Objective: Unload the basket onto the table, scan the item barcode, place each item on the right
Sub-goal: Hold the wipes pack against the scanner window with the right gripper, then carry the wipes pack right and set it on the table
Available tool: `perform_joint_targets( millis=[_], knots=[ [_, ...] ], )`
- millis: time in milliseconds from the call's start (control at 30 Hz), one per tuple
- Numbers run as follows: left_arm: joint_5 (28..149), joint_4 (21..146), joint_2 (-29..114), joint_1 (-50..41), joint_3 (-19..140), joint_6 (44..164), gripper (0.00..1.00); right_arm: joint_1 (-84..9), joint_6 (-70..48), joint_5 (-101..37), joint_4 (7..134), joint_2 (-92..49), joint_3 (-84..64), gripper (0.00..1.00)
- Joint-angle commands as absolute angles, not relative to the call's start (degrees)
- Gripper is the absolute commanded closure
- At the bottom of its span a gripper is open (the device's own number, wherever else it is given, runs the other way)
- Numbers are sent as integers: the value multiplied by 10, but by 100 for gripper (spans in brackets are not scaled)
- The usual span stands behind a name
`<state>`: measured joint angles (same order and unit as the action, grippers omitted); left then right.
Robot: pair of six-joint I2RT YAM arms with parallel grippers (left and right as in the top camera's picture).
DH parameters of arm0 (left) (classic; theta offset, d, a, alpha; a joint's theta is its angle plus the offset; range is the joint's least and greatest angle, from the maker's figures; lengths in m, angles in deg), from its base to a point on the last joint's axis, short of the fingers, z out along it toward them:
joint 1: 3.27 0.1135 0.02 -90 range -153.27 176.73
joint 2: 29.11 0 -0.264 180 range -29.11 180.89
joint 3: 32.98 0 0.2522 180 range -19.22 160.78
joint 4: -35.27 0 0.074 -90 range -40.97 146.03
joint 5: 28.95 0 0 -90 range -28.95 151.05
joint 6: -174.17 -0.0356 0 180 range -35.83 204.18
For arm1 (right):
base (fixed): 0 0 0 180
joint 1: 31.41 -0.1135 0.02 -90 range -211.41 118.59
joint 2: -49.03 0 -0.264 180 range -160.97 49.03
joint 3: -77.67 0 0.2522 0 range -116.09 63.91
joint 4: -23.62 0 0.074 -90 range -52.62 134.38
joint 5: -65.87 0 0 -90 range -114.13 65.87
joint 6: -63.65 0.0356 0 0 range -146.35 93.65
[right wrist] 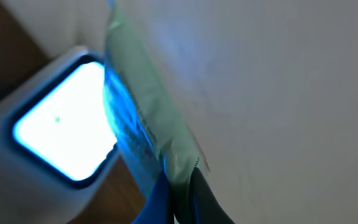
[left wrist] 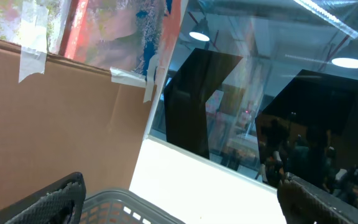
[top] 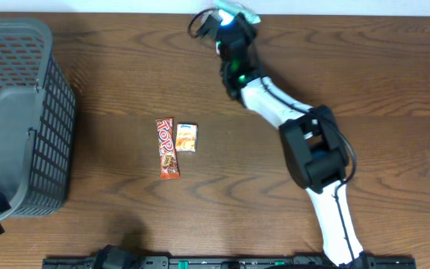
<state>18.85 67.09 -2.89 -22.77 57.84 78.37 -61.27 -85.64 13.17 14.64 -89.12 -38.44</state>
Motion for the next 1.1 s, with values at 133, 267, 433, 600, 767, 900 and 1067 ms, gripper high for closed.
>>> perform_joint_targets(
  millis=[133, 267, 433, 600, 767, 900, 1067],
  knots=[
    [184, 670, -33, -227, 576, 789, 2, -635, -1054, 209, 125, -927, -401, 99],
    [183, 670, -33, -227, 576, 789, 2, -638, -1115, 230, 125, -927, -401, 99],
    [183, 670, -33, -227, 576, 789, 2, -638, -1139, 249, 163, -927, -401, 99],
    [183, 670, -33, -227, 576, 789, 2, -644, -1130, 266, 214, -924, -401, 99],
    [184, 670, -33, -227, 576, 789, 2, -650, -1071, 275, 277, -884, -401, 99],
    [183, 670, -33, -227, 576, 789, 2, -649, -993, 276, 386, -817, -401, 99],
    [183, 670, -33, -227, 576, 789, 2, -643, -830, 316, 556, -731, -401, 99]
  ],
)
